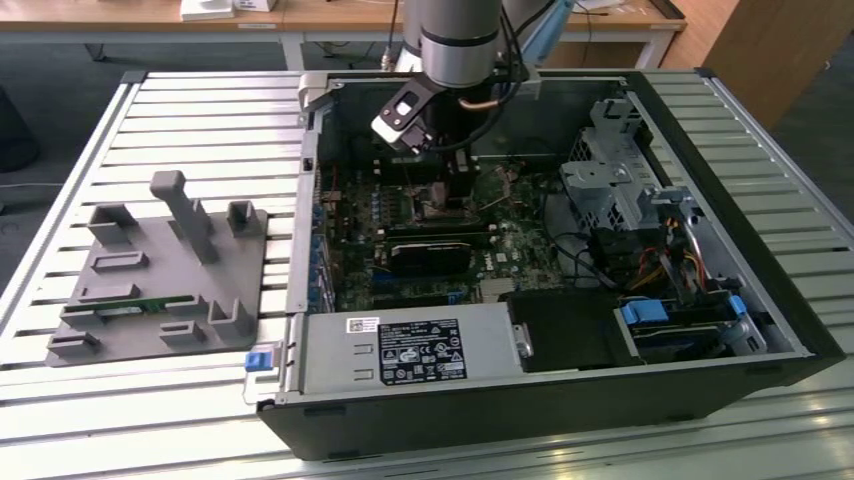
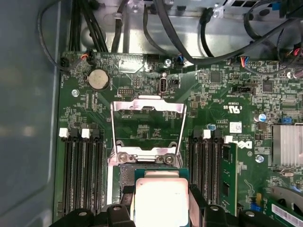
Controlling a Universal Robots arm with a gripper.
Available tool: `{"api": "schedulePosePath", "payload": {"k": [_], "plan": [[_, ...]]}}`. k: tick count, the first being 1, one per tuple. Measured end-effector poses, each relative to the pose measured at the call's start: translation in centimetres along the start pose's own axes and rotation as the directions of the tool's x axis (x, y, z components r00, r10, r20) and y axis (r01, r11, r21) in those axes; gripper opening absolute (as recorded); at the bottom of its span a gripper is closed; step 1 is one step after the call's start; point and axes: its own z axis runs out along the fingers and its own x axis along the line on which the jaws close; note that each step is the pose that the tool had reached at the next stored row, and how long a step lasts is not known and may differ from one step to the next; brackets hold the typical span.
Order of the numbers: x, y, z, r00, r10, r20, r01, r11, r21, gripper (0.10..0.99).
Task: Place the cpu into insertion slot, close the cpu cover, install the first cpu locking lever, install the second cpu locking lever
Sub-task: 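Place the cpu into insertion slot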
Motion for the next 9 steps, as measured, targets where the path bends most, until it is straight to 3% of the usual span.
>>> {"api": "schedulePosePath", "payload": {"k": [9], "plan": [[0.27,-0.15,0.73,1.0,0.0,0.0001,0.0,1.0,0.0,0.537]]}}
